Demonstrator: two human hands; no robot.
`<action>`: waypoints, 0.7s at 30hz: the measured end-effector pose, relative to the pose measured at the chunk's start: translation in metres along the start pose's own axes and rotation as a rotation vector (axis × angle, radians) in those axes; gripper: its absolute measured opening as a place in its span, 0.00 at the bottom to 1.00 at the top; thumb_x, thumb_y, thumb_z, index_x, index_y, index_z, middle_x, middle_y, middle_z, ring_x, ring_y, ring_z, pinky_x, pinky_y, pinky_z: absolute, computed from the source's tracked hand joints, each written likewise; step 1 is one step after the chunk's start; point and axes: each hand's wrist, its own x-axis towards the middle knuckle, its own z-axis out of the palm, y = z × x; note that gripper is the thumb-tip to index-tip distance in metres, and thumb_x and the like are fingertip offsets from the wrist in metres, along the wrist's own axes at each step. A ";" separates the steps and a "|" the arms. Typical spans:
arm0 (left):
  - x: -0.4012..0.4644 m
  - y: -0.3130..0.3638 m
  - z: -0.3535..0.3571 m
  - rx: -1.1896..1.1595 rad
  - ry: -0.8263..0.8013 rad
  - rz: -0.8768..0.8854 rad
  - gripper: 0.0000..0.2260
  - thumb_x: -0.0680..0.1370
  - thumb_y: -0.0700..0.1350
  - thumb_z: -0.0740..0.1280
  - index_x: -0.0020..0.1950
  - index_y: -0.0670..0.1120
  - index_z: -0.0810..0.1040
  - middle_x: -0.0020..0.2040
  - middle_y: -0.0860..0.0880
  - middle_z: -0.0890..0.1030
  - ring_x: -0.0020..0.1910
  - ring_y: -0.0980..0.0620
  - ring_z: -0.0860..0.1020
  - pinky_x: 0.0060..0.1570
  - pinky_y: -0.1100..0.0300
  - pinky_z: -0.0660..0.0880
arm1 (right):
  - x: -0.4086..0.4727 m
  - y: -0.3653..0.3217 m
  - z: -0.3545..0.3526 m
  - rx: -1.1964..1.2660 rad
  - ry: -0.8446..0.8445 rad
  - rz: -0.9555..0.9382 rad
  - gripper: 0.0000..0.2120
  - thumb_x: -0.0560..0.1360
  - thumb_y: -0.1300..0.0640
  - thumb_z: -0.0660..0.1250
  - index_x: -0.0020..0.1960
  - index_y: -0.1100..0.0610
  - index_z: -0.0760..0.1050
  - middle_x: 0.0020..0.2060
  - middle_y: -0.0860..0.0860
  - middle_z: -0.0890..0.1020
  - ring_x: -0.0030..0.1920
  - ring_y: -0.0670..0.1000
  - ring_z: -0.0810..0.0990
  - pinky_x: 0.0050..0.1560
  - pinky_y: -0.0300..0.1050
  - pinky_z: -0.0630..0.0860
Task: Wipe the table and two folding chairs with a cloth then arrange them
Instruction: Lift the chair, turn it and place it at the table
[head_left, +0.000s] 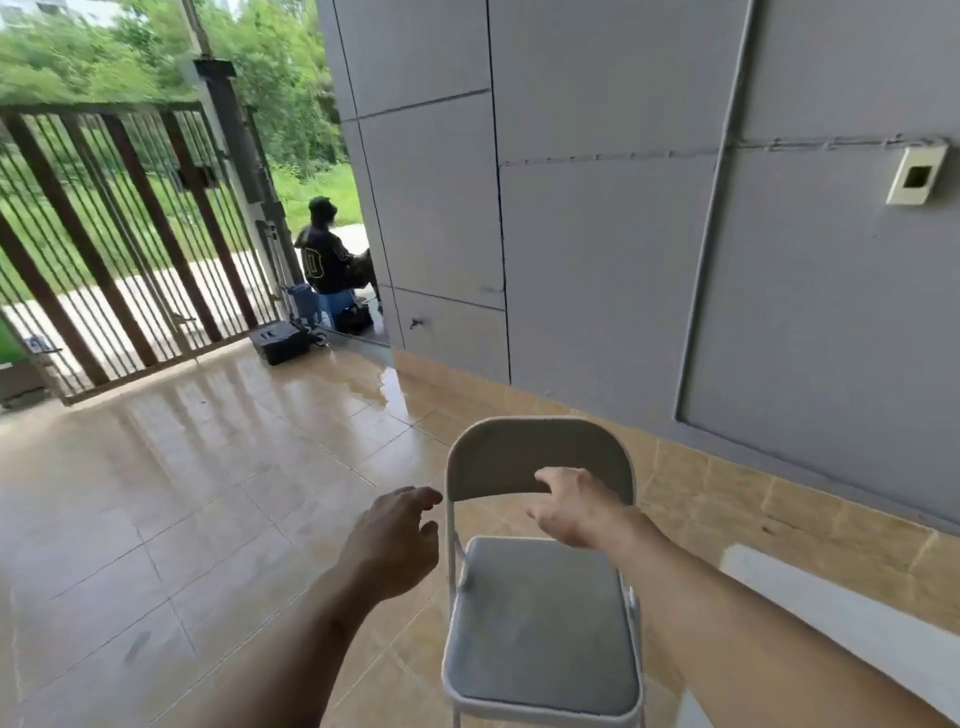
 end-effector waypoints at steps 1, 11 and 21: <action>0.013 -0.013 -0.003 0.020 -0.026 0.036 0.18 0.79 0.44 0.62 0.68 0.53 0.74 0.65 0.54 0.78 0.62 0.52 0.76 0.62 0.52 0.75 | 0.006 -0.007 0.006 0.017 0.002 0.041 0.30 0.74 0.45 0.64 0.74 0.52 0.66 0.72 0.54 0.71 0.71 0.57 0.70 0.69 0.51 0.68; 0.179 -0.081 -0.007 0.014 -0.166 0.356 0.18 0.77 0.41 0.62 0.66 0.49 0.78 0.61 0.50 0.80 0.56 0.50 0.79 0.55 0.54 0.78 | 0.116 -0.048 0.043 0.134 0.076 0.327 0.30 0.73 0.47 0.62 0.74 0.52 0.66 0.72 0.54 0.70 0.69 0.57 0.71 0.66 0.51 0.70; 0.361 -0.106 0.035 0.124 -0.398 0.630 0.18 0.78 0.40 0.60 0.66 0.48 0.77 0.60 0.47 0.79 0.54 0.46 0.79 0.53 0.52 0.78 | 0.261 -0.061 0.078 0.269 0.076 0.541 0.30 0.76 0.48 0.60 0.76 0.52 0.62 0.74 0.54 0.67 0.71 0.57 0.69 0.67 0.52 0.68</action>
